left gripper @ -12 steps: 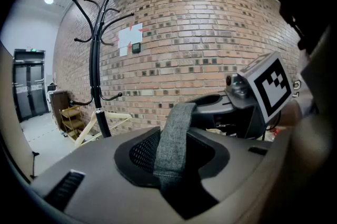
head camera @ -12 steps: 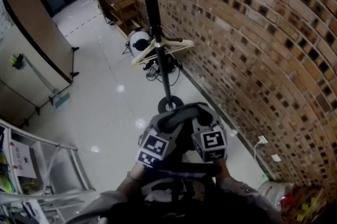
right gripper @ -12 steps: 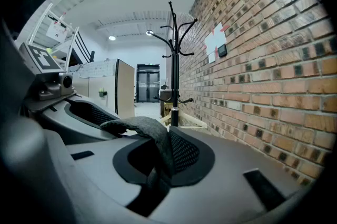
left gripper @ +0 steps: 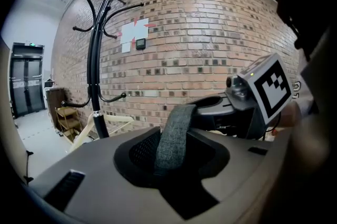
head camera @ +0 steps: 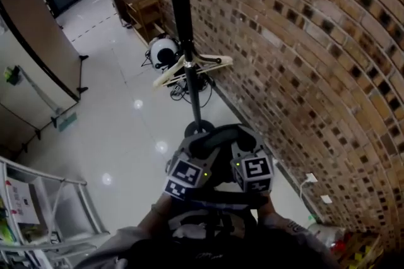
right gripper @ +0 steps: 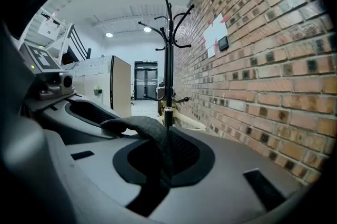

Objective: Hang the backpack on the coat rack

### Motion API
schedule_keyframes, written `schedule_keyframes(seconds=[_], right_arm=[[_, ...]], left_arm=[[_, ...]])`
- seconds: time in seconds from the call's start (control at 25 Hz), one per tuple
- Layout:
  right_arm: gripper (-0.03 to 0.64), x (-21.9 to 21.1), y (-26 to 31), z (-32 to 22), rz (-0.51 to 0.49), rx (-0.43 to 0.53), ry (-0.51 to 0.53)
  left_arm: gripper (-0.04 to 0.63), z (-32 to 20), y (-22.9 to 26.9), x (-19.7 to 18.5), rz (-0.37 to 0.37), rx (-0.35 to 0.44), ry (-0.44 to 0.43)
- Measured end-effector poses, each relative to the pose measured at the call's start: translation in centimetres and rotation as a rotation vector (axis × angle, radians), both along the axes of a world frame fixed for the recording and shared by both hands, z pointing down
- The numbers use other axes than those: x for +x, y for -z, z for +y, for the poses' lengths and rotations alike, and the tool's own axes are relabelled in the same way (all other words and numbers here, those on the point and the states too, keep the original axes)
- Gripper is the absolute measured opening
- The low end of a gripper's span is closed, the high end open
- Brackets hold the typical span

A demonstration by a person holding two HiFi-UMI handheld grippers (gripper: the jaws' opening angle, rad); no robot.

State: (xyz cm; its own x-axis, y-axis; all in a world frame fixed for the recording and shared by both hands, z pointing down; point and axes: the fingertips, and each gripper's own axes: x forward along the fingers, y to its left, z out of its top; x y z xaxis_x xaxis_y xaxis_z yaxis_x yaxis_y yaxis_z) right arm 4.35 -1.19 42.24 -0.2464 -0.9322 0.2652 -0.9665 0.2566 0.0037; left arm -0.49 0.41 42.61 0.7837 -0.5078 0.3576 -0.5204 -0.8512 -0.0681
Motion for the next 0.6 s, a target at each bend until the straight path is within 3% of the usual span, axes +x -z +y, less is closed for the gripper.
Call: schedule_keyframes(seconds=[0.6], right_arm=[[0.04,2.3,2.3,-11.4,0.036,0.044,-0.079]], left_arm=[[0.14,-11.5,2.0,2.4,0.023,0.032,-0.076]])
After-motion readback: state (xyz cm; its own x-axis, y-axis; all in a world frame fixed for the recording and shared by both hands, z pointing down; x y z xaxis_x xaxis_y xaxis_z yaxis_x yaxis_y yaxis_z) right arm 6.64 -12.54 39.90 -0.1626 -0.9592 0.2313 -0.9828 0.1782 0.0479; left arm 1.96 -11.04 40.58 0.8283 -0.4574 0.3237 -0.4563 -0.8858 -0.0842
